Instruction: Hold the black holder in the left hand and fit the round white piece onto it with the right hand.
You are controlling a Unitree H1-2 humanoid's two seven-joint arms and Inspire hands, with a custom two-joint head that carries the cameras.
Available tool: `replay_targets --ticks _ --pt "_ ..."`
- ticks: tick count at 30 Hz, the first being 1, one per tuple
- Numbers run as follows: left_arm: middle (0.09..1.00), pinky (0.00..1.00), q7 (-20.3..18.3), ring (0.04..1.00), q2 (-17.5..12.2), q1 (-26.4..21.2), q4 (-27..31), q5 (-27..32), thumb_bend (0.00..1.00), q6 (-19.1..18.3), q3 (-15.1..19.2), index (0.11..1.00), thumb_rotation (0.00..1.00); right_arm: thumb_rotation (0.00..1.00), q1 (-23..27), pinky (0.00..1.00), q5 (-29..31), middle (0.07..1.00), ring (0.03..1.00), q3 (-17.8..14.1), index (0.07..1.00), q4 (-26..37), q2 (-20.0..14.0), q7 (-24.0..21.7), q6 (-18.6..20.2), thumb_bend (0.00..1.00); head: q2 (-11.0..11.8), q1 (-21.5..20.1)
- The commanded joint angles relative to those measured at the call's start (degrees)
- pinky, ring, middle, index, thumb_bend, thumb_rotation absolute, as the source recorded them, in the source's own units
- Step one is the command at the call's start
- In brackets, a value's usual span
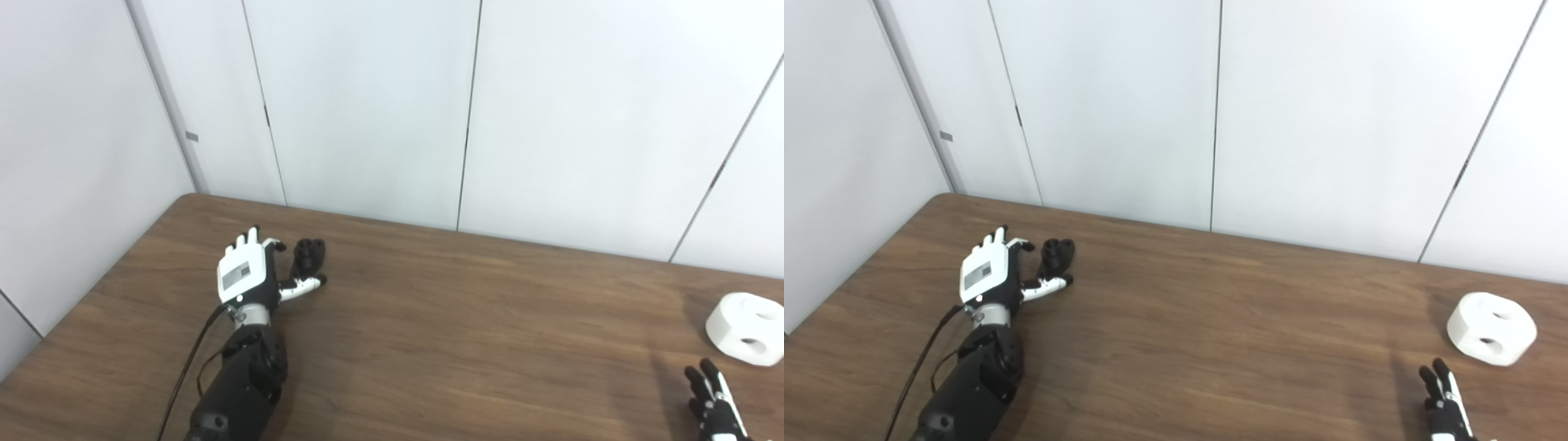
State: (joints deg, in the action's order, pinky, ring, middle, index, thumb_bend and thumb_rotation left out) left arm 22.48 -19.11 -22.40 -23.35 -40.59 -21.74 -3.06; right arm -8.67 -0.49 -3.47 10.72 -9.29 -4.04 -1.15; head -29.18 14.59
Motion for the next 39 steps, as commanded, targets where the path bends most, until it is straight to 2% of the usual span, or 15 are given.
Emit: replay_targets --ticks 1,12,19,29,39 --pt "0.979 1.0 2.19 1.0 -0.48 -3.15 -0.13 0.19 0.92 1.5 0.19 0.722 0.46 1.0 -1.47 1.0 -0.29 0.959 0.991 0.03 1.0 0.86 0.23 0.31 1.97 0.52 -0.2 -0.04" --pt "0.958 1.0 1.99 1.0 -0.16 -3.07 -0.14 0.66 0.91 1.47 -0.63 0.689 0.44 1.0 -1.83 1.0 0.19 0.957 0.999 -0.1 1.0 1.91 0.38 0.23 2.66 0.54 -0.6 -0.35" --pt "0.944 1.0 2.11 1.0 0.25 -2.8 0.19 0.69 0.92 0.01 -0.46 0.659 0.43 1.0 -2.08 1.0 -0.07 0.957 0.984 -0.19 1.0 2.1 0.1 0.22 2.26 0.55 -0.99 -0.11" --pt "0.915 1.0 5.4 0.971 0.64 -2.55 0.11 0.13 0.92 -1.58 -0.18 0.67 0.4 1.0 -2.09 1.0 0.66 0.963 0.993 -0.26 1.0 2.33 -0.04 -0.19 2.66 0.52 -1.33 0.16" --pt "0.903 1.0 5.44 0.967 0.58 -2.54 0.16 0.59 0.9 -2.35 -0.4 0.653 0.37 1.0 -2.2 1.0 0.67 0.96 0.997 -0.39 1.0 2.15 -0.21 -0.25 1.99 0.53 -1.61 0.21"
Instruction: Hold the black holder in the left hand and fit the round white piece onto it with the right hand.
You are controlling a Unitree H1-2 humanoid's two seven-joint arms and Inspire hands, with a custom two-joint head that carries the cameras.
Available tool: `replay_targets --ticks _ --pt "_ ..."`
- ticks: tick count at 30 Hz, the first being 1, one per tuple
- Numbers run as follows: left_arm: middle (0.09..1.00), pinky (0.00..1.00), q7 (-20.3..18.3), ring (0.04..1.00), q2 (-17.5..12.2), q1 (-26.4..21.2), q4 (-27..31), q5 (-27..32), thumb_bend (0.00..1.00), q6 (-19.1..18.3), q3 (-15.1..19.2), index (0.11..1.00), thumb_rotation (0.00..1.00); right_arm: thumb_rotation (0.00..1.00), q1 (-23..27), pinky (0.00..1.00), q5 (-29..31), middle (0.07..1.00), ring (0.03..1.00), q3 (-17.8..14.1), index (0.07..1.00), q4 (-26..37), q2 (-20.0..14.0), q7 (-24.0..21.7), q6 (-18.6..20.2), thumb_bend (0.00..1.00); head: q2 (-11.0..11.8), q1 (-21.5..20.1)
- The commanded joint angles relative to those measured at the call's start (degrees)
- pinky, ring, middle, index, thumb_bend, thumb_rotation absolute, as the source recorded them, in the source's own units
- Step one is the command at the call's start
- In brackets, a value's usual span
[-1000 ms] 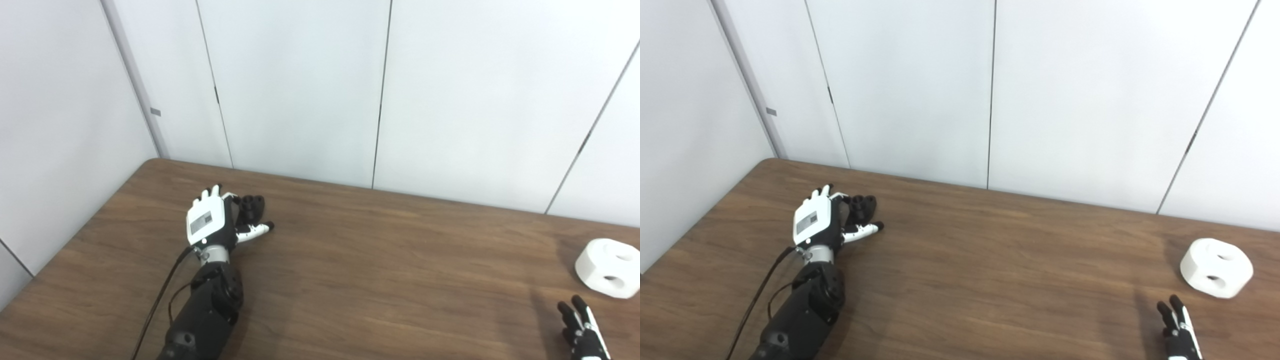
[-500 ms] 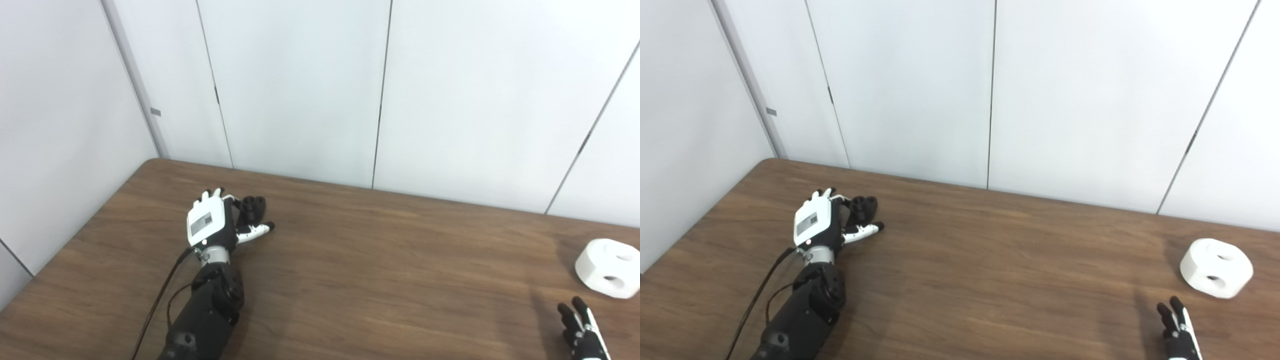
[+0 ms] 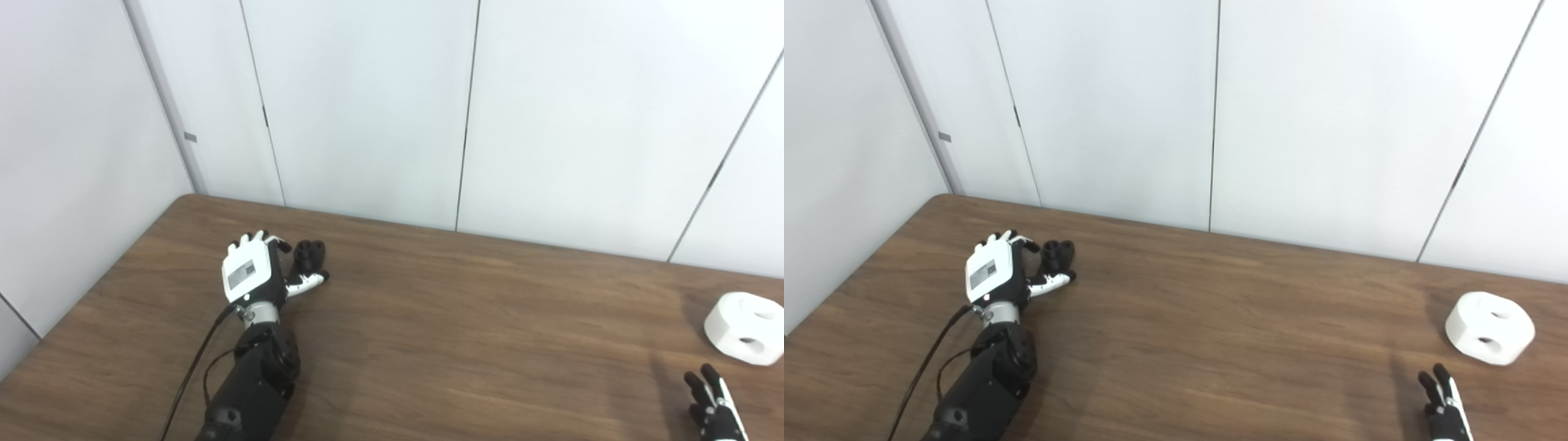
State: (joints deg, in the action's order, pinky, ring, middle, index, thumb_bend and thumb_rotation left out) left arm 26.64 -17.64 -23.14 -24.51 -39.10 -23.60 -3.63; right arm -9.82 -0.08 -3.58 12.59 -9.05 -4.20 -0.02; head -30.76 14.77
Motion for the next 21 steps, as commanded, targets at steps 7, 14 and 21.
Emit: replay_targets --ticks 7,14,21 --pt "0.889 1.0 0.93 0.959 -0.91 -2.0 1.11 -0.43 0.91 -0.3 0.21 0.61 0.37 1.0 -0.87 1.0 0.25 0.957 0.997 -0.22 1.0 0.13 -0.29 -0.06 0.65 0.54 -0.12 -0.01" --pt "0.881 1.0 0.59 0.958 -0.93 -2.06 1.17 0.32 0.91 0.08 0.41 0.581 0.34 1.0 -0.75 1.0 -0.13 0.958 0.993 -0.13 1.0 0.04 -0.54 -0.16 0.47 0.51 -0.17 -0.05" --pt "0.87 1.0 -0.43 0.953 -1.03 -2.06 1.78 0.58 0.89 -0.49 0.27 0.556 0.34 1.0 -0.62 1.0 0.46 0.963 0.995 -0.19 1.0 -0.1 -0.5 -0.38 0.45 0.52 -0.17 -0.05"
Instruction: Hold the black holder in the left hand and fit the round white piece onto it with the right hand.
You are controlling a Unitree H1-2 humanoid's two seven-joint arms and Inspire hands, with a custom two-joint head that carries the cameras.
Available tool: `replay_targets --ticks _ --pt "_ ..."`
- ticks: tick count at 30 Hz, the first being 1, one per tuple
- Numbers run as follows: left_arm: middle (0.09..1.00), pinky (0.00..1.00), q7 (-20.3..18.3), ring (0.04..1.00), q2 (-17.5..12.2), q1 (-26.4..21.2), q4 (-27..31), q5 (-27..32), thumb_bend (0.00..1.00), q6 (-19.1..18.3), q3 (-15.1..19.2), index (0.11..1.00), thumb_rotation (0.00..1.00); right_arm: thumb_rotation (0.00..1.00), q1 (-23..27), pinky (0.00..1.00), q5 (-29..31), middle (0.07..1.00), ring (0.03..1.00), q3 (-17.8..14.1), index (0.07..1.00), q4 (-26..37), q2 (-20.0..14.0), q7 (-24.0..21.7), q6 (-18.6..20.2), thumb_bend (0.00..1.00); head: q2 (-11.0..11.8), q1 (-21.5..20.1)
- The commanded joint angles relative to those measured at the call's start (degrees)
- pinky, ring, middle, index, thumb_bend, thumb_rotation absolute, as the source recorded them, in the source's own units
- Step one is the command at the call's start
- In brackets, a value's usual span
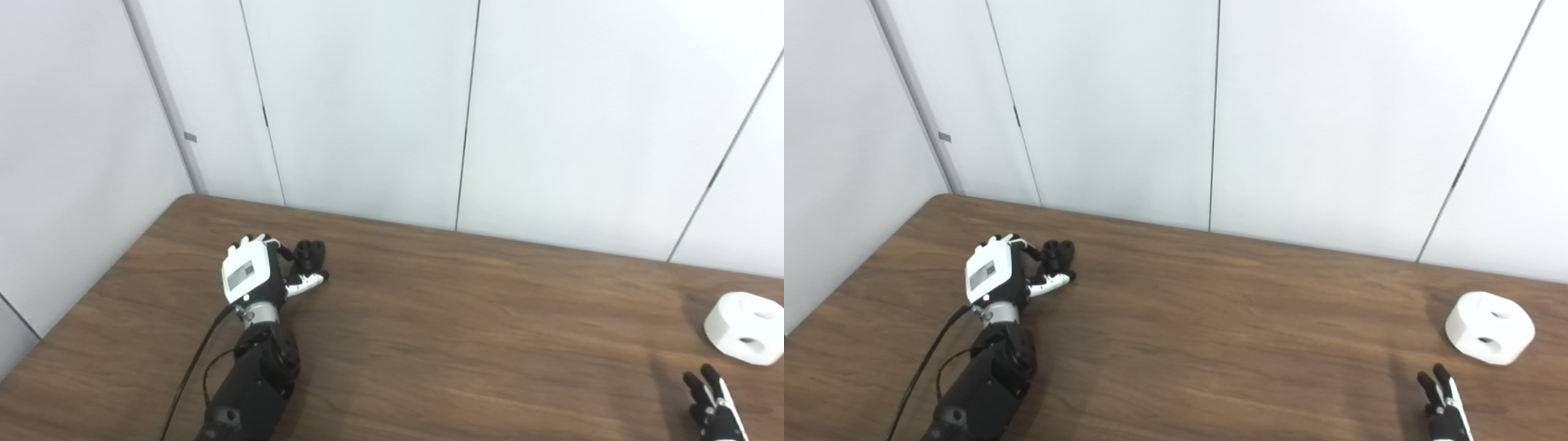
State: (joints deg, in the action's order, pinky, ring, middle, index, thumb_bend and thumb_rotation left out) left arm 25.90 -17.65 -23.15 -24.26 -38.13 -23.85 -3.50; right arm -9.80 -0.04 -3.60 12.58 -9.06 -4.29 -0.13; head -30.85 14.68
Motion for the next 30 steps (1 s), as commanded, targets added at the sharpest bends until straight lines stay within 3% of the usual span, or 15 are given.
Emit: replay_targets --ticks 1,9,15,18,30 --pt "0.869 1.0 0.03 0.953 -1.09 -2.09 1.57 -0.49 0.89 -0.48 0.03 0.554 0.34 1.0 -0.62 1.0 0.46 0.964 0.995 -0.18 1.0 -0.12 -0.55 -0.34 0.55 0.52 -0.36 0.14" --pt "0.855 1.0 -0.46 0.942 -1.56 -2.36 0.86 -0.83 0.88 -1.03 -0.31 0.55 0.35 1.0 -0.61 1.0 0.49 0.965 0.994 -0.26 1.0 -0.03 -0.64 -0.33 0.85 0.53 -0.32 0.12" --pt "0.845 1.0 -0.78 0.932 -1.71 -2.19 1.13 -0.25 0.86 -0.56 -0.02 0.515 0.28 1.0 -0.66 1.0 0.43 0.967 1.0 -0.09 1.0 0.05 -0.83 -0.37 0.66 0.53 -0.41 0.06" --pt "0.839 1.0 -0.72 0.926 -1.61 -2.17 1.03 0.19 0.57 0.02 0.2 0.488 0.1 1.0 -0.61 1.0 0.76 0.968 1.0 -0.14 1.0 -0.06 -0.79 -0.41 0.6 0.52 -0.41 0.06" --pt "0.798 1.0 -0.99 0.899 -2.19 -2.08 0.43 0.38 0.52 3.38 -0.27 0.483 0.05 1.0 -0.77 1.0 0.1 0.959 0.995 -0.12 1.0 0.42 -0.51 0.12 0.84 0.54 -0.66 -0.11"
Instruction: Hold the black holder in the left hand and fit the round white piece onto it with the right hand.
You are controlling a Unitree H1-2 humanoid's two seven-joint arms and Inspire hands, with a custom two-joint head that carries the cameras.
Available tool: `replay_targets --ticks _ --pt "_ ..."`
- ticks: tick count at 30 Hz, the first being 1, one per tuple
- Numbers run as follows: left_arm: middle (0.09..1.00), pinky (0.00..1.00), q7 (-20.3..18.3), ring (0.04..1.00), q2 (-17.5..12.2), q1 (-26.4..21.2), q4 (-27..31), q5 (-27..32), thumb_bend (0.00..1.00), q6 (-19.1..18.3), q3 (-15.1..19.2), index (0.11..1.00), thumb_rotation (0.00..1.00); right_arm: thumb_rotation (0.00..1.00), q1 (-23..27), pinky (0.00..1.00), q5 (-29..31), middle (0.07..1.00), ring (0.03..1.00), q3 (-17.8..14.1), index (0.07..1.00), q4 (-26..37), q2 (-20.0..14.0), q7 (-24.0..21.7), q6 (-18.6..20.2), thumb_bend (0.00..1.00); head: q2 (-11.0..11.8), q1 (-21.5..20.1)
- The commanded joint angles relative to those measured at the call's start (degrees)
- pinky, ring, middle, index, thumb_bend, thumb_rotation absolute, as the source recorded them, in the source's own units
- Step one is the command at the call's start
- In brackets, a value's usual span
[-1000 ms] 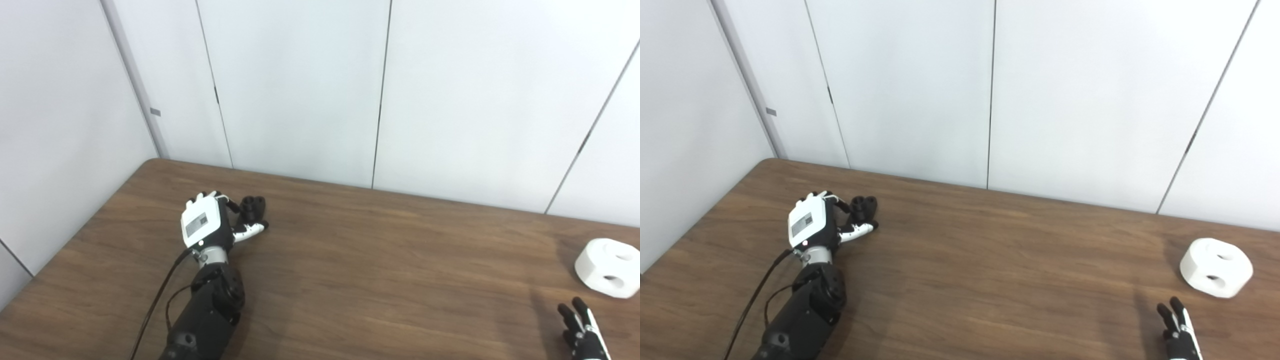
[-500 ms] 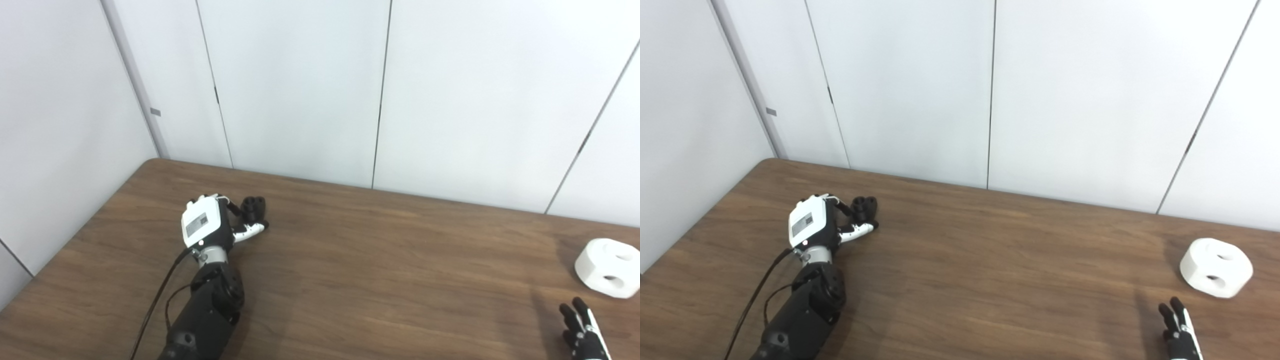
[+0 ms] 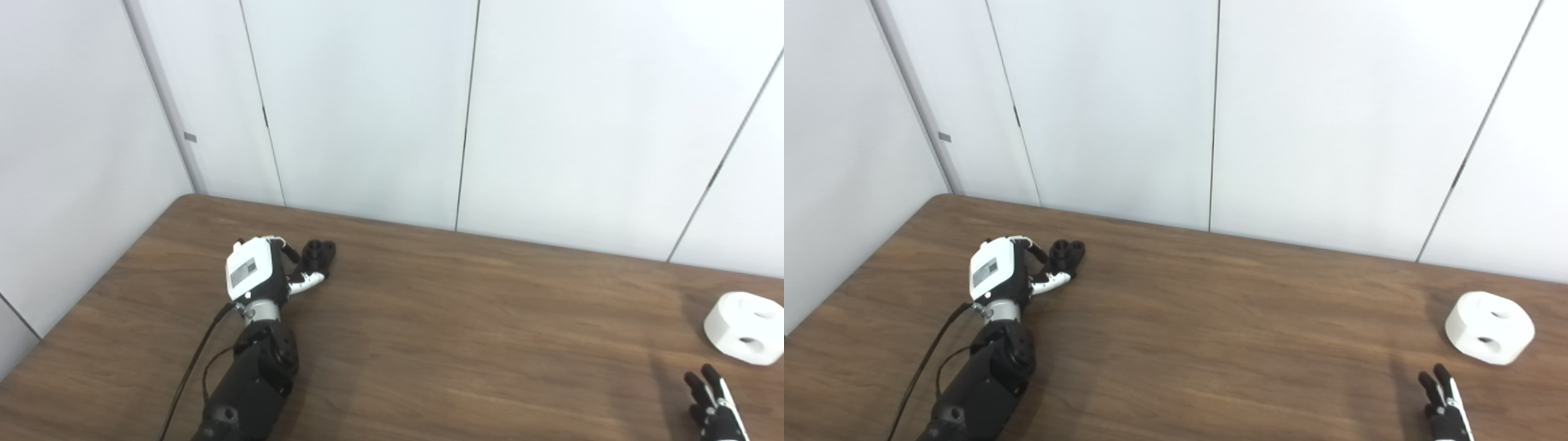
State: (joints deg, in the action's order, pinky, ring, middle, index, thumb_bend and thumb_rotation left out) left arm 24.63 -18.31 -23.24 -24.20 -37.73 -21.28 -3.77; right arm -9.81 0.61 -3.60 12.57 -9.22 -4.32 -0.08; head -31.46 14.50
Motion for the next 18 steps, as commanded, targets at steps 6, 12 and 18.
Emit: replay_targets --ticks 6,12,18 --pt "0.794 1.0 -1.51 0.9 -1.85 -1.8 1.18 0.3 0.52 0.67 -0.09 0.484 0.05 1.0 -0.71 1.0 -0.35 0.962 1.0 -0.05 1.0 0.24 -0.52 -0.11 0.49 0.55 -0.16 -0.04" --pt "0.796 1.0 -4.45 0.902 -2.61 -1.22 2.77 1.98 0.52 1.37 -0.2 0.484 0.05 1.0 -0.77 1.0 -0.64 0.955 0.996 -0.08 1.0 0.48 -0.26 0.24 0.65 0.54 -0.42 -0.57" --pt "0.774 0.95 -8.24 0.872 -4.28 0.51 5.69 2.41 0.52 2.65 -1.79 0.485 0.05 1.0 -0.94 1.0 -1.2 0.947 0.986 -0.06 1.0 1.04 -0.05 0.45 1.19 0.56 -0.79 -1.49"
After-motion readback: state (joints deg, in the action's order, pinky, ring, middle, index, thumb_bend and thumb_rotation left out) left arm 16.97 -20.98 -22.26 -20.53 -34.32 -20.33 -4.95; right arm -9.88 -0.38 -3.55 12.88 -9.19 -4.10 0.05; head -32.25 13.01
